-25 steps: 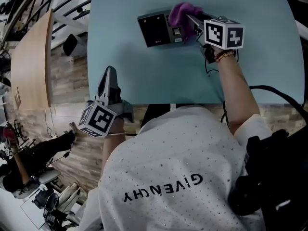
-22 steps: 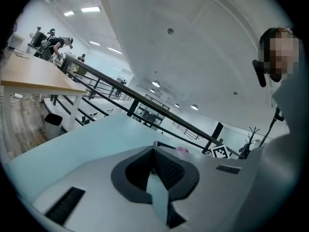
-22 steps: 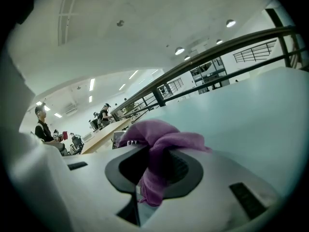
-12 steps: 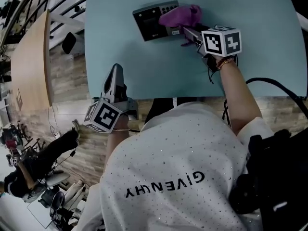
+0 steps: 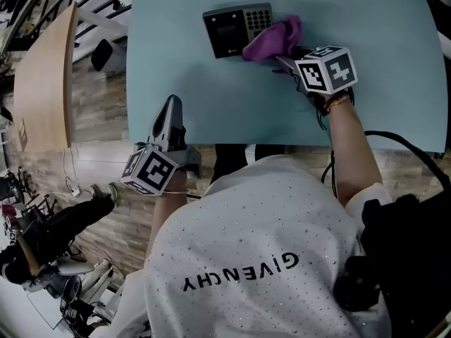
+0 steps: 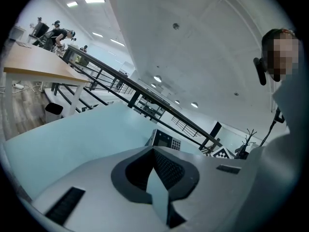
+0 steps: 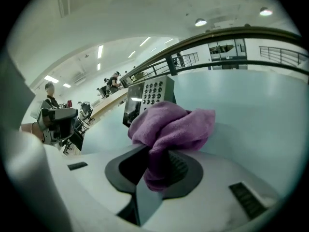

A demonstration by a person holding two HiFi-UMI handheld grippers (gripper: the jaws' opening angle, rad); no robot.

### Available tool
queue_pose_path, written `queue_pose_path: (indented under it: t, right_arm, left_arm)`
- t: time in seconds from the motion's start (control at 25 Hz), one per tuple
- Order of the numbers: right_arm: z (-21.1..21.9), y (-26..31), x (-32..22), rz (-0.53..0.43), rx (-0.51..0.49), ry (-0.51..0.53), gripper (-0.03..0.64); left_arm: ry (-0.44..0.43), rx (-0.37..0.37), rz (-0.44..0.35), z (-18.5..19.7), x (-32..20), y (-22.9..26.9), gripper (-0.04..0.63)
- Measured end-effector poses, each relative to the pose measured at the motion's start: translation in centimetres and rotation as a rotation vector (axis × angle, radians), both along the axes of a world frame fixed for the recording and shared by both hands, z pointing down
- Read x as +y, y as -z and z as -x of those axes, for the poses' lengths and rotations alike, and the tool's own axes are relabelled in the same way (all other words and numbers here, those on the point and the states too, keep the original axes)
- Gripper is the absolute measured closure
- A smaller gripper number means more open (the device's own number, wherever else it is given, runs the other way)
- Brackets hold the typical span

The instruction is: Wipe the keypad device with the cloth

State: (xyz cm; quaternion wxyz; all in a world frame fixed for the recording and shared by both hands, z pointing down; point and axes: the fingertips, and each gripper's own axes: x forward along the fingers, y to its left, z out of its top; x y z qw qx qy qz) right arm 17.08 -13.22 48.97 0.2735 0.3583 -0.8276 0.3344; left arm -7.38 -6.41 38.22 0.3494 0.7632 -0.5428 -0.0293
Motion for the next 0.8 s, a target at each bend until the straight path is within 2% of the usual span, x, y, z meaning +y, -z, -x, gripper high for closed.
queue_pose_path:
  t: [0.16, 0.32, 0.4, 0.48, 0.64, 0.8]
  right_arm:
    - [-0.4, 4.8, -2.8, -0.168, 0.048, -0.008, 0.543]
    - [-0.4, 11.7, -6.8, -0.415, 0.048, -0.091, 0.541]
    - [0.0, 13.9, -8.4, -0.482, 0.036, -0.12, 0.543]
    - [0.8, 13.9, -9.9, -0.485, 0.062, -0.12, 0.543]
    - [2.6, 10.4, -10.6, -0.387, 0.176, -0.069, 0.543]
    - [5.1, 8.7, -10.5, -0.318, 0.168, -0.076, 0.542]
  left_arm:
    - [0.037, 0.0, -0.016, 1.5, -0.2, -0.2, 0.595]
    - [0.044, -0.019, -0.007, 2.3, -0.2, -0.5, 0.595]
    - [0.05, -0.01, -0.007, 2.7, 0.1, -0.7, 0.595]
    - [0.058, 0.01, -0.012, 3.0, 0.4, -0.9, 0.595]
    - [0.043, 0.043, -0.002, 3.0, 1.7, -1.6, 0.595]
    - [0.051, 0.056, 0.013, 3.9, 2.4, -2.4, 0.595]
